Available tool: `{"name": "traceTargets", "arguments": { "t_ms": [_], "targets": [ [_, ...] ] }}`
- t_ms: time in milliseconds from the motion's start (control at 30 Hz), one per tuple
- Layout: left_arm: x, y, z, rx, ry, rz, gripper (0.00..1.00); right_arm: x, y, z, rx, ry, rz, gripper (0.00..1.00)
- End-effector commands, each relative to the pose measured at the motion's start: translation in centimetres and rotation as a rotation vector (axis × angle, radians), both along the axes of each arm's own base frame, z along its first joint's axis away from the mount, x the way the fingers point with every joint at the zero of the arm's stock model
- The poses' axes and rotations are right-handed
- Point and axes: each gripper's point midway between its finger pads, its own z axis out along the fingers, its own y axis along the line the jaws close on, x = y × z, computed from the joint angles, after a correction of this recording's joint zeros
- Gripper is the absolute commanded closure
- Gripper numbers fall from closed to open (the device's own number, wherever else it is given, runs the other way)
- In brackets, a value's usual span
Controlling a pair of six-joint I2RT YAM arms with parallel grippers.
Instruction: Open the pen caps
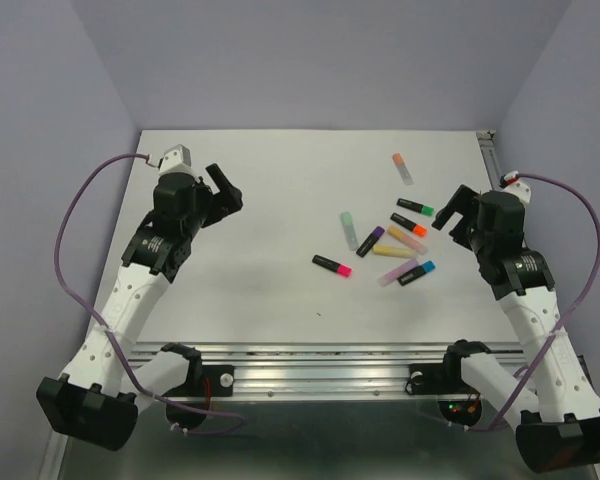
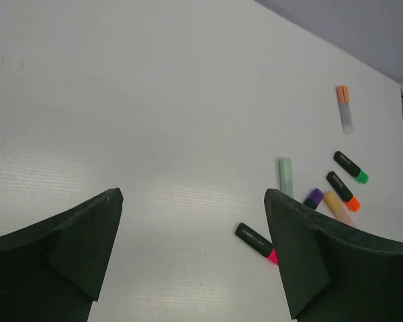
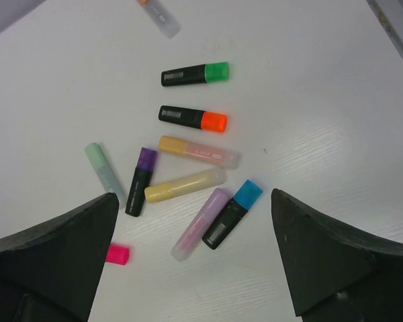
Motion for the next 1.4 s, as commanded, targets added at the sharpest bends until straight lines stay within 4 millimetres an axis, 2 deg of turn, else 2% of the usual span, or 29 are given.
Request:
{"name": "traceTargets", "arguments": {
  "t_ms": [0,133,200,267,333,367,433,467,567,667,700,733,767,800,833,867,900,1067,1233,1367],
  "targets": [
    [-0.2,1.1,1.9,0.008,-0.063,0.043,0.01,1.0,0.6,0.9,-0.014,-0.066,0.059,0.0],
    [-0.3,1.3,2.0,-0.001,-0.063,0.055,0.01,1.0,1.0,1.9,-0.037,-0.094,0.108,0.0],
    [-0.4,1.5,1.8,-0.005,-0.055,0.074,0.01,0.7,0.7,1.8,-0.018,-0.085,0.068,0.0],
    [-0.6,2.7,0.5,-0.015,-0.01,0.165,0.01,0.6,0.5,2.1,-0.002,-0.092,0.045,0.0],
    [-0.9,3.0,-1.1,-0.014,0.025,0.189,0.01,0.8,1.7,2.3,-0.016,-0.092,0.137,0.0],
    [-0.9,2.8,-1.5,-0.026,0.034,0.187,0.01,0.9,3.2,1.9,0.009,-0.076,0.222,0.0],
    [-1.0,1.8,-2.2,-0.04,0.053,0.131,0.01,0.9,4.5,1.7,0.013,-0.062,0.316,0.0],
    [-1.0,1.4,-2.5,-0.037,0.066,0.111,0.01,0.6,6.1,1.6,0.032,-0.06,0.416,0.0],
    [-1.2,1.3,-3.9,-0.028,0.103,0.098,0.01,0.4,8.8,0.7,0.1,-0.02,0.557,0.0],
    [-1.5,1.9,-5.2,-0.004,0.134,0.126,0.01,0.4,11.0,-1.7,0.144,0.055,0.651,0.0],
    [-1.6,1.8,-5.6,-0.002,0.144,0.122,0.01,0.2,12.9,-2.9,0.129,0.09,0.708,0.0],
    [-1.6,1.7,-5.7,-0.005,0.149,0.116,0.01,0.6,13.0,-3.7,0.057,0.1,0.68,0.0],
    [-1.7,1.7,-5.8,-0.006,0.15,0.113,0.01,0.5,14.2,-4.4,0.007,0.113,0.707,0.0],
    [-1.7,1.6,-5.9,-0.004,0.153,0.107,0.01,-0.4,17.7,-5.5,-0.049,0.128,0.816,0.0],
    [-1.7,1.5,-6.0,-0.003,0.156,0.104,0.01,-0.8,18.7,-5.3,-0.084,0.107,0.851,0.0],
    [-1.7,1.5,-6.0,-0.003,0.156,0.104,0.01,-0.9,20.7,-6.4,-0.13,0.13,0.928,0.0],
    [-1.8,1.5,-6.1,0.0,0.159,0.101,0.01,-0.8,21.5,-6.7,-0.146,0.137,0.969,0.0],
    [-1.9,1.6,-6.5,0.003,0.165,0.1,0.01,0.5,23.5,-11.8,-0.263,0.212,1.093,0.0],
    [-1.8,1.2,-7.1,0.006,0.184,0.08,0.01,0.8,25.2,-14.3,-0.353,0.21,1.199,0.0],
    [-1.8,1.1,-7.5,0.007,0.203,0.076,0.01,0.9,26.1,-14.9,-0.378,0.189,1.237,0.0]
  ]
}}
